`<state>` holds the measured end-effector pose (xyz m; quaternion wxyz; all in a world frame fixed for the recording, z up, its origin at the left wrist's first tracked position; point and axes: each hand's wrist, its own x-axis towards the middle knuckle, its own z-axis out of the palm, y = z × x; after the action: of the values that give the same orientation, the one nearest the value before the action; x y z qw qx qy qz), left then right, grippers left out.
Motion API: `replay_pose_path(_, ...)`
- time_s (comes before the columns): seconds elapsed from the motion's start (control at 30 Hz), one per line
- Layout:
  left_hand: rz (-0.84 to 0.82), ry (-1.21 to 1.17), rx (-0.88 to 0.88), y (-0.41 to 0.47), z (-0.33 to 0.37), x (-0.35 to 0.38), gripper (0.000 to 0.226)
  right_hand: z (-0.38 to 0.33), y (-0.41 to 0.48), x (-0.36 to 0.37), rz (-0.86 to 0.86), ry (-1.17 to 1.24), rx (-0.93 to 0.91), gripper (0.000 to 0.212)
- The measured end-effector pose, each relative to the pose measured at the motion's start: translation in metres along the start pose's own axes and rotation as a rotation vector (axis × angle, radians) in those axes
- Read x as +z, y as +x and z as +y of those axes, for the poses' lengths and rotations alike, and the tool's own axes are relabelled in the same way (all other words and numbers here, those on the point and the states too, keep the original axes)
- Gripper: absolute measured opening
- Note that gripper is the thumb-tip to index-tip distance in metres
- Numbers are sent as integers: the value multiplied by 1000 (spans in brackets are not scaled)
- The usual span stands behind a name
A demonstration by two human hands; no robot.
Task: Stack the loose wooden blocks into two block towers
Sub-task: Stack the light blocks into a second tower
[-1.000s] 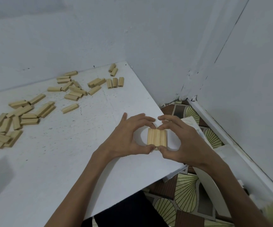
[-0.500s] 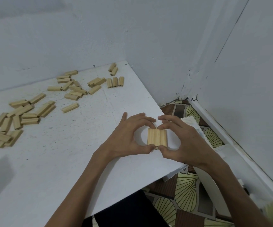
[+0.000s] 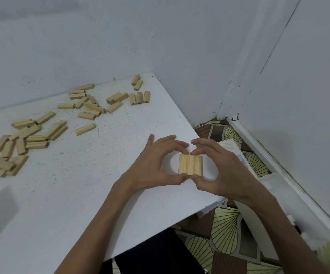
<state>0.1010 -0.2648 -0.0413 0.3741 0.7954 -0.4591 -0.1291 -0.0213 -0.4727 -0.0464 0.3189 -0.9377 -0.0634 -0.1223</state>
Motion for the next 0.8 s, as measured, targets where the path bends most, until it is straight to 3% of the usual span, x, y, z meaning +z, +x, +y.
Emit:
replay_pose_path(0.57,6,7,-4,0,-2,2,65,1,0,2,-6,-13,3,60)
replay_pose_path(0.8,21,6,-10,-2,-4,-1,77,-2,-1,-1,-18,5,9,73)
